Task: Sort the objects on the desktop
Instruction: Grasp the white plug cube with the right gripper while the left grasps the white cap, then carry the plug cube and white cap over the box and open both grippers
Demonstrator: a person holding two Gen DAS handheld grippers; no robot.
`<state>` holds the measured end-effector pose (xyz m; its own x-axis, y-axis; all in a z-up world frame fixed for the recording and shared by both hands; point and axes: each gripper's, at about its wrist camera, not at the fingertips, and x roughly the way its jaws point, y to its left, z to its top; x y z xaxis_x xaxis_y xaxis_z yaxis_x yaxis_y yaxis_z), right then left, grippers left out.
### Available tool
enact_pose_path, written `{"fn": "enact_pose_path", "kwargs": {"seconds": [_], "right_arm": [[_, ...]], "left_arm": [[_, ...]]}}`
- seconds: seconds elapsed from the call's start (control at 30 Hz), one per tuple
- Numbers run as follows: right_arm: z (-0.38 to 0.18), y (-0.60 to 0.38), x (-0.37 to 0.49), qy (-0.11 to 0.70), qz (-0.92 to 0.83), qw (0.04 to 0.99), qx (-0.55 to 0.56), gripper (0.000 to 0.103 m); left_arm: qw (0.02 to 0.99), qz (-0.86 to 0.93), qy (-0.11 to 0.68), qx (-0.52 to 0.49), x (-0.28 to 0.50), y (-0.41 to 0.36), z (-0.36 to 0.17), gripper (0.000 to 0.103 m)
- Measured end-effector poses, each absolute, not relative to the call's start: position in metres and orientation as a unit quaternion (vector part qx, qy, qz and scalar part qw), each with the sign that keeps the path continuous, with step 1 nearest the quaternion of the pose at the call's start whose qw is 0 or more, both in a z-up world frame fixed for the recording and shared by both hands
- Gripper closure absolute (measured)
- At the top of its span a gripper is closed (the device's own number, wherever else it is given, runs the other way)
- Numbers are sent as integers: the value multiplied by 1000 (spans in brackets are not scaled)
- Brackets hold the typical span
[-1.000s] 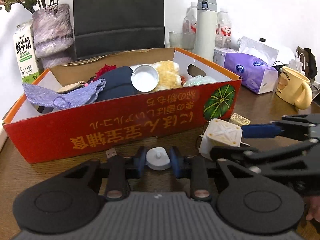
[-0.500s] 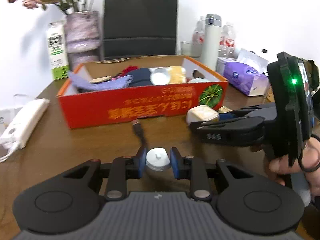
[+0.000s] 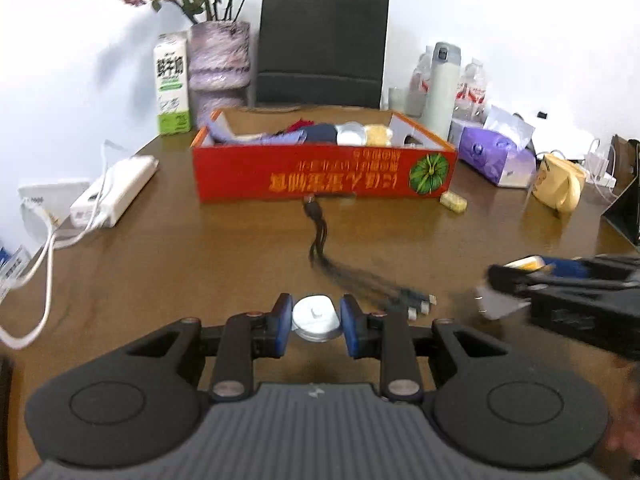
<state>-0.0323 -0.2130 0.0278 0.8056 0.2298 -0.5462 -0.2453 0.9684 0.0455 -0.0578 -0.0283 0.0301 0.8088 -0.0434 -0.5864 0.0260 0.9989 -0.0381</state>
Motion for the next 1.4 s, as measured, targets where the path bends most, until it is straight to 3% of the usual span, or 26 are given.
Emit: {"fn": "enact_pose_path", "kwargs": {"seconds": [0.27, 0.53, 0.73, 0.9, 1.1, 1.27, 1.4], "right_arm": [[39, -243, -93, 260, 118, 958, -2, 65], [78, -246, -72, 218, 135, 966, 2, 65], [134, -251, 22, 183, 147, 972, -1, 65], [154, -242, 152, 238, 160, 958, 17, 65], [117, -215, 288, 308, 117, 944, -6, 65], [78, -198, 345, 332, 105, 937, -24, 65], [61, -184, 366, 338, 113, 933, -52, 65]], "left_arm": [[951, 3, 308, -29, -82, -25, 27, 76], [960, -8, 278, -39, -42, -8, 73, 76], [965, -36, 255, -50, 55, 10, 139, 76], [950, -24, 310, -26, 170, 22, 139, 76], [925, 8, 376, -55, 276, 46, 95, 76], [916, 23, 398, -40, 319, 49, 67, 75], [916, 23, 398, -45, 329, 53, 64, 60]]}}
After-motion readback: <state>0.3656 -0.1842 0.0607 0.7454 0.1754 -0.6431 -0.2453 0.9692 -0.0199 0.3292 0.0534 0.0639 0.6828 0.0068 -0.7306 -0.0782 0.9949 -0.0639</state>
